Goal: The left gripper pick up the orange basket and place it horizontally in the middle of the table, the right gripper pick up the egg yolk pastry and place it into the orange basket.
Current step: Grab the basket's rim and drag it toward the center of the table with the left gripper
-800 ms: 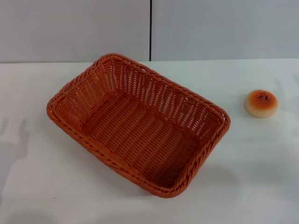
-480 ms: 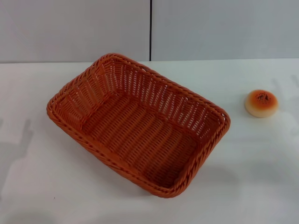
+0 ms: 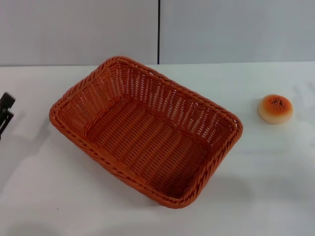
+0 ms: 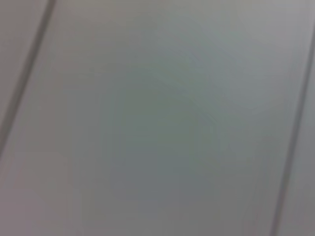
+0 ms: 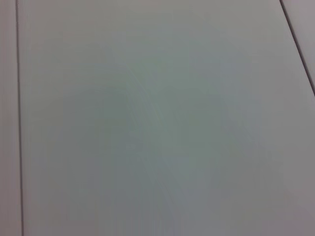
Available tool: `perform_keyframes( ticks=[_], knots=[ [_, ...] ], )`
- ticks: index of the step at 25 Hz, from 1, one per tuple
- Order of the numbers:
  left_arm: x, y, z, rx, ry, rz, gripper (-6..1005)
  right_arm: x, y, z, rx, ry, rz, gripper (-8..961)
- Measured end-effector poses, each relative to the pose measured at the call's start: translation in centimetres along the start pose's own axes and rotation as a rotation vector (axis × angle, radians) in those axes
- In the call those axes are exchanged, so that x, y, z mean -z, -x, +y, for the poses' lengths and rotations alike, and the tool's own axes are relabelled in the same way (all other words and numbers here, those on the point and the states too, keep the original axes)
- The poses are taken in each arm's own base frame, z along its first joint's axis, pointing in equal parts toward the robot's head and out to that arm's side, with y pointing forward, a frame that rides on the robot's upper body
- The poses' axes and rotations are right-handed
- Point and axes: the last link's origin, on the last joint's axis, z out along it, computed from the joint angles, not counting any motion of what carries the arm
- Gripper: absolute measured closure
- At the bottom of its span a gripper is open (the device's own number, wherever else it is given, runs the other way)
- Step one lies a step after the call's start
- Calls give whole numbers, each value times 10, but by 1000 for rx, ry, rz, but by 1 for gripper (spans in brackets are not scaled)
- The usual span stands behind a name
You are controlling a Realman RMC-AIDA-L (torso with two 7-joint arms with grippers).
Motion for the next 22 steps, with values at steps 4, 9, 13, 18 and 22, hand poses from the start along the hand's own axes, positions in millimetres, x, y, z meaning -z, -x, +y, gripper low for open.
perform_keyframes(
  ticks=[4,9,13,18,22],
  knots=[
    [-30,-25,-19,61,190,-96,290,1,6,0,6,9,-38,539],
    [-75,-70,-31,68,356,-247,289,5,6,-2,9,-3,-36,539],
    [-109,-106,-26,10,418,-386,289,14,9,-7,14,-37,-46,538],
    [-140,-138,-8,-136,407,-557,290,23,15,-8,18,-53,-87,538],
    [-154,-152,6,-236,392,-648,290,25,18,-8,19,-57,-104,538]
  ],
)
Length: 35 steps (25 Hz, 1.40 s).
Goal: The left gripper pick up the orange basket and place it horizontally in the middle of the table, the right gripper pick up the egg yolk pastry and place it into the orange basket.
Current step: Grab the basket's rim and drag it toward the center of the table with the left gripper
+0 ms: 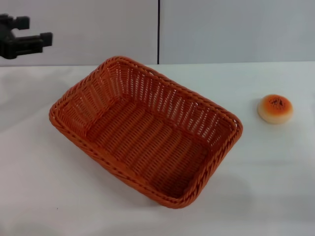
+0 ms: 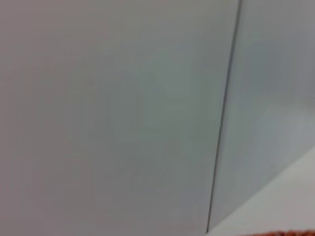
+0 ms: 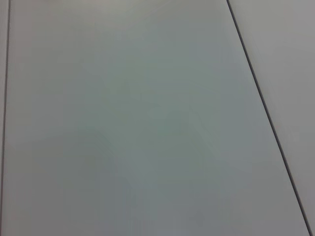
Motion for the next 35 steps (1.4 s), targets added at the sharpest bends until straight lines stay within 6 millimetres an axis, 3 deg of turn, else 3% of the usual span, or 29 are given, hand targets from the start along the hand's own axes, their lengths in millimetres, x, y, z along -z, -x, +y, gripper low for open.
perform_keyframes(
  ticks=[1,4,8,14,20,35],
  knots=[
    [-5,-15,6,-57,-19,-68,290,2,1,0,1,-1,-4,538],
    [-13,-29,14,-128,-56,-176,289,4,3,0,2,-2,-12,538],
    [-32,-35,26,-218,-75,-361,289,8,6,-2,5,-14,-27,537],
    [-49,-39,39,-264,-50,-478,289,8,6,-2,1,-18,-32,537],
    [-70,-33,52,-297,-29,-644,289,2,6,0,-42,-7,-40,537],
    [-107,-11,65,-216,35,-679,289,0,5,0,-46,-2,-34,538]
  ],
)
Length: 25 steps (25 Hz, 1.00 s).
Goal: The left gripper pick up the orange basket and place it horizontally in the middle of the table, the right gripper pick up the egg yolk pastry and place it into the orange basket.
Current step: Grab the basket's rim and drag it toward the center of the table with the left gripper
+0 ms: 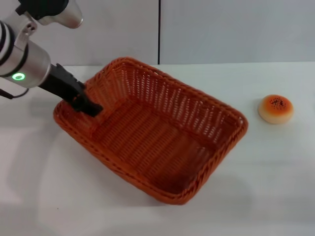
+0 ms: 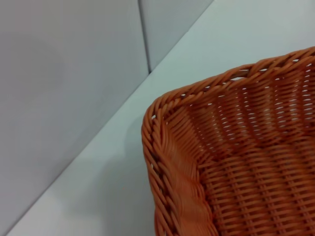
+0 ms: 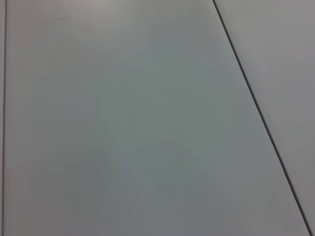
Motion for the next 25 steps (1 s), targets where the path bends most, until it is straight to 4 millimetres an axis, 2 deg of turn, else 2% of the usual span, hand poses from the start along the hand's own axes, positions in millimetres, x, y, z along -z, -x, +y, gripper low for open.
perform_keyframes(
  ticks=[3,9,17,25],
  knots=[
    [-4,-3,3,12,25,23,289,1,0,-1,3,-2,1,538],
    [4,-10,4,9,25,60,290,2,0,-2,9,-7,6,537],
    [4,-13,3,17,18,75,290,-1,-1,-2,10,-5,12,537],
    [2,-28,2,-7,-16,163,289,-3,-3,-3,11,-8,23,537]
  ],
)
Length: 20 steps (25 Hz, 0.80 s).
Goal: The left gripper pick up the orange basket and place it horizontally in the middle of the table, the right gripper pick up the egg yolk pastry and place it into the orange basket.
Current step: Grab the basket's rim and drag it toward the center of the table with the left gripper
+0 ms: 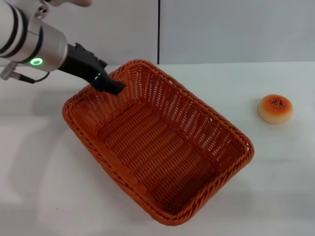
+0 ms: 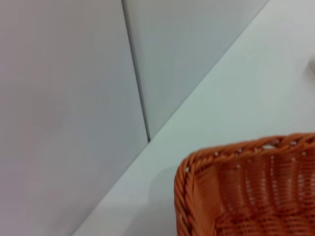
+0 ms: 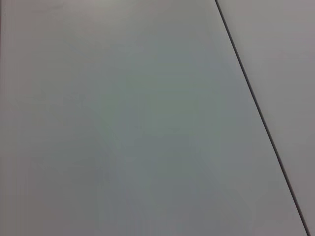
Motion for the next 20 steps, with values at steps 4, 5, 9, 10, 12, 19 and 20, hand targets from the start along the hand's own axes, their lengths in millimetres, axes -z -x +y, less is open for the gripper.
perform_keyframes(
  ticks=[4,5,9,10,12,19,20],
  knots=[
    [-11,-2,2,-30,-7,-25,289,0,-1,0,0,-2,5,537],
    [-13,-2,2,-30,-5,-33,289,0,-1,0,0,-3,5,537],
    [-18,-3,0,-31,-9,-40,289,1,-1,-1,1,-8,10,537],
    [-18,-5,-1,-34,-17,-31,289,1,-2,-1,1,-9,13,537],
    [-18,-6,-1,-36,-23,-24,289,0,-2,-2,2,-10,17,537],
    [-25,-1,-8,-43,-62,-46,290,-2,-2,-3,13,-7,19,537],
    [-27,1,-8,-41,-63,-57,290,-2,-2,-4,15,-6,19,537]
  ],
)
